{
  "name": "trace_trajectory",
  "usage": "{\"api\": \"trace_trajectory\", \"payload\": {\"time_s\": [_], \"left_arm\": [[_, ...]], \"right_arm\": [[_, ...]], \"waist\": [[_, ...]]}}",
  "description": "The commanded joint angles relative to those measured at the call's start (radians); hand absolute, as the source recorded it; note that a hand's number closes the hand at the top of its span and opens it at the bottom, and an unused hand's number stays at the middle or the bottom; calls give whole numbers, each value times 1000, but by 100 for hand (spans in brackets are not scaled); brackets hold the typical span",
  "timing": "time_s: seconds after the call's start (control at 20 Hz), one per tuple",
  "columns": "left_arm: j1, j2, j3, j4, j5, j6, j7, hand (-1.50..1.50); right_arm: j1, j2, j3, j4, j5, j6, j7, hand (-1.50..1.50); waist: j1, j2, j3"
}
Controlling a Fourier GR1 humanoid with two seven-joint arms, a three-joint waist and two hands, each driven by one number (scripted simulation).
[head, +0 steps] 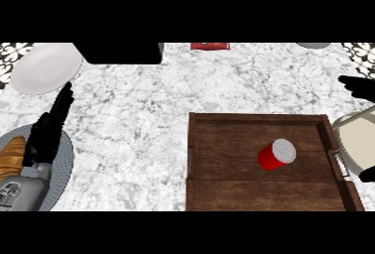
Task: Pick the can from the tray and place it in the tiered basket
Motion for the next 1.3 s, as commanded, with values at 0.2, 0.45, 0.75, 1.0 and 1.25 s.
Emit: {"api": "trace_trajectory", "payload": {"time_s": [0.2, 0.45, 0.75, 1.0, 1.25], "left_arm": [[-38, -41, 12, 37, -54, -3, -8, 0], [-4, -20, 56, -23, -18, -57, 20, 0], [18, -53, 60, -1, -77, -45, -9, 0], [47, -82, 67, -40, -93, -57, -2, 0], [59, -76, 109, -28, -93, -94, -23, 0]], "right_arm": [[-195, 79, 97, -5, 26, 32, 321, -150], [-185, 169, 170, -81, 41, 19, 485, -150], [-238, 204, 165, 5, 99, 133, 522, -150], [-141, 261, 180, -7, 204, 138, 457, -150], [-84, 257, 163, -81, 263, 177, 452, -150]], "waist": [[3, 2, 0], [-2, -1, 0], [-1, 0, 0], [-3, -1, 1], [-5, -1, 0]]}}
